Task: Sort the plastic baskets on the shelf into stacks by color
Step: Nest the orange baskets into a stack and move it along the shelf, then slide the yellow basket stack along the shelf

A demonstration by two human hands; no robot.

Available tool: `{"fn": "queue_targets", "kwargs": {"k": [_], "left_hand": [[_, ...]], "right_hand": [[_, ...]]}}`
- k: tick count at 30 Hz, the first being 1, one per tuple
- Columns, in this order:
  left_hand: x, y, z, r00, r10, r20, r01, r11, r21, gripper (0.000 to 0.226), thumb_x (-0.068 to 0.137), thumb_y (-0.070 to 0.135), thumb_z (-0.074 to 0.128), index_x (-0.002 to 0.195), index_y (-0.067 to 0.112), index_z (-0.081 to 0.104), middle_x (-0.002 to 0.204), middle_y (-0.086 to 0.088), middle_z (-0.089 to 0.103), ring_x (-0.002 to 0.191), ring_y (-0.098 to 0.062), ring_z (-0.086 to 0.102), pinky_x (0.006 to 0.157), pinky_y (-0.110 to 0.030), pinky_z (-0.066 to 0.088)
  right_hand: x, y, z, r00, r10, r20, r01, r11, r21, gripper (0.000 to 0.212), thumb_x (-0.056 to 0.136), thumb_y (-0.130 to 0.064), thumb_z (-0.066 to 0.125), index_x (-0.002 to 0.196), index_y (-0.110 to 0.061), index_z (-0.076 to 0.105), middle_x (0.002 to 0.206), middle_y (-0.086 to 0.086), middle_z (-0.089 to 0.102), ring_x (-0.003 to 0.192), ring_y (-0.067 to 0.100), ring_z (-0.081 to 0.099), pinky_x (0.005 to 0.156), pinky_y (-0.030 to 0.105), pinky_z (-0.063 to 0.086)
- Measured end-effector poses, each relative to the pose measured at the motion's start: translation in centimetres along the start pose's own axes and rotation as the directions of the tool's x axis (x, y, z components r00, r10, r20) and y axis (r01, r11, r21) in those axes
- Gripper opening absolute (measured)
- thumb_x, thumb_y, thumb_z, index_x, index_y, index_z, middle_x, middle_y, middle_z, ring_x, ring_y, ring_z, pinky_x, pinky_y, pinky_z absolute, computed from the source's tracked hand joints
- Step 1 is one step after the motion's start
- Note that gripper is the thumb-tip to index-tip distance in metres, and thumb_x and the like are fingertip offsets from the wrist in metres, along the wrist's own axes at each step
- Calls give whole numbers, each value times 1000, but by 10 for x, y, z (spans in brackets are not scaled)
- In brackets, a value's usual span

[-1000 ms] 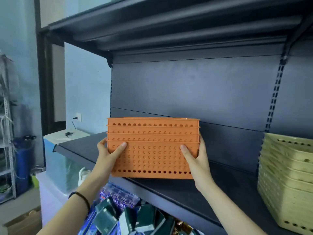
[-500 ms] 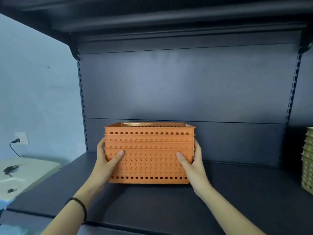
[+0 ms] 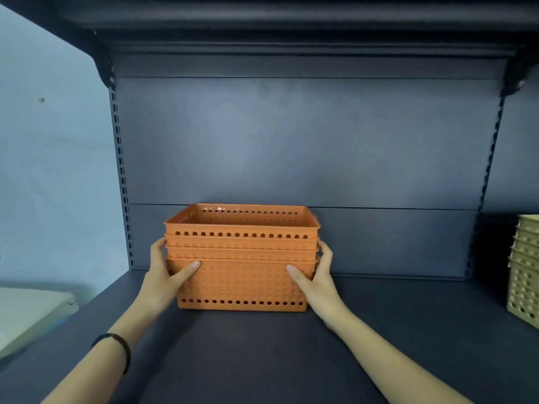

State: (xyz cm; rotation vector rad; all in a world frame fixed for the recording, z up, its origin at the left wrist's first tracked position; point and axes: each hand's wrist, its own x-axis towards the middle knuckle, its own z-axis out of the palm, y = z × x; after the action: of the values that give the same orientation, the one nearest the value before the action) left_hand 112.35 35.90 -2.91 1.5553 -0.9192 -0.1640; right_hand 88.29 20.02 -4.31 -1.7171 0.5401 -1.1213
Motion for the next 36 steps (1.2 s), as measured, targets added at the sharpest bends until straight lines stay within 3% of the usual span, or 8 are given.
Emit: {"fn": "queue_targets", "kwargs": {"k": [6, 10, 15, 19, 22, 27, 31, 36], "left_hand": [[-19, 11, 6, 975, 113, -193, -80, 982, 174, 78, 79, 19, 75, 140, 22, 26, 139, -7, 46, 125, -27, 48, 102, -49, 42], [-61, 40, 24, 902, 302, -307, -88, 827, 556, 68, 79, 29, 73, 137, 17, 38, 143, -14, 42, 129, -37, 40, 96, -56, 41], [-130, 82, 97, 898, 432, 85, -313, 488, 815, 36, 80, 42, 68, 108, 19, 65, 114, -4, 66, 100, -32, 59, 75, -45, 46], [-190, 124, 185, 840, 423, 341, -495, 336, 801, 29, 73, 44, 70, 93, 23, 72, 94, 0, 72, 84, -27, 66, 69, -39, 48], [-232, 152, 251, 795, 441, 417, -578, 343, 740, 39, 77, 50, 50, 93, 23, 73, 93, 0, 73, 84, -25, 68, 69, -37, 50], [-284, 190, 336, 795, 391, 464, -602, 418, 680, 52, 81, 55, 39, 100, 23, 74, 104, -1, 74, 93, -23, 70, 77, -39, 53], [-296, 218, 381, 822, 379, 425, -569, 539, 621, 67, 82, 62, 28, 120, 22, 66, 129, -2, 64, 118, -24, 59, 94, -41, 44], [-288, 242, 436, 828, 346, 442, -560, 482, 673, 65, 92, 61, 36, 146, 24, 37, 155, 1, 35, 140, -19, 34, 109, -38, 27]], "right_hand": [[-7, -10, -20, 998, 60, 37, -56, 994, -99, 70, 87, -21, 71, 140, -33, 27, 127, -14, 51, 117, 5, 52, 98, 28, 43], [-33, -18, -64, 991, 124, 50, -109, 968, -227, 45, 92, -25, 64, 135, -21, 48, 129, -2, 57, 108, 9, 58, 81, 14, 43], [-86, -30, -147, 990, 102, 102, -44, 885, -463, 24, 92, -34, 63, 114, -25, 60, 113, -4, 65, 106, 13, 60, 90, 22, 46], [-139, -51, -232, 968, 80, 237, 153, 562, -813, 61, 88, -67, 39, 129, -25, 55, 134, -8, 56, 124, 12, 50, 102, 33, 41], [-179, -62, -299, 973, 78, 218, 153, 494, -856, 102, 63, -85, 9, 134, -24, 52, 143, -5, 51, 131, 14, 46, 106, 34, 38], [-222, -63, -414, 992, 54, 113, 84, 386, -919, 54, 95, -48, 51, 140, -19, 47, 145, 0, 49, 129, 19, 46, 101, 33, 41], [-231, -63, -484, 996, 93, -2, -33, 324, -945, 57, 95, -46, 52, 144, -19, 41, 149, 1, 43, 132, 22, 43, 100, 38, 44], [-216, -50, -548, 991, 72, -115, -131, 301, -944, 59, 94, -46, 53, 145, -19, 39, 148, 2, 44, 134, 23, 41, 99, 39, 45]]}}
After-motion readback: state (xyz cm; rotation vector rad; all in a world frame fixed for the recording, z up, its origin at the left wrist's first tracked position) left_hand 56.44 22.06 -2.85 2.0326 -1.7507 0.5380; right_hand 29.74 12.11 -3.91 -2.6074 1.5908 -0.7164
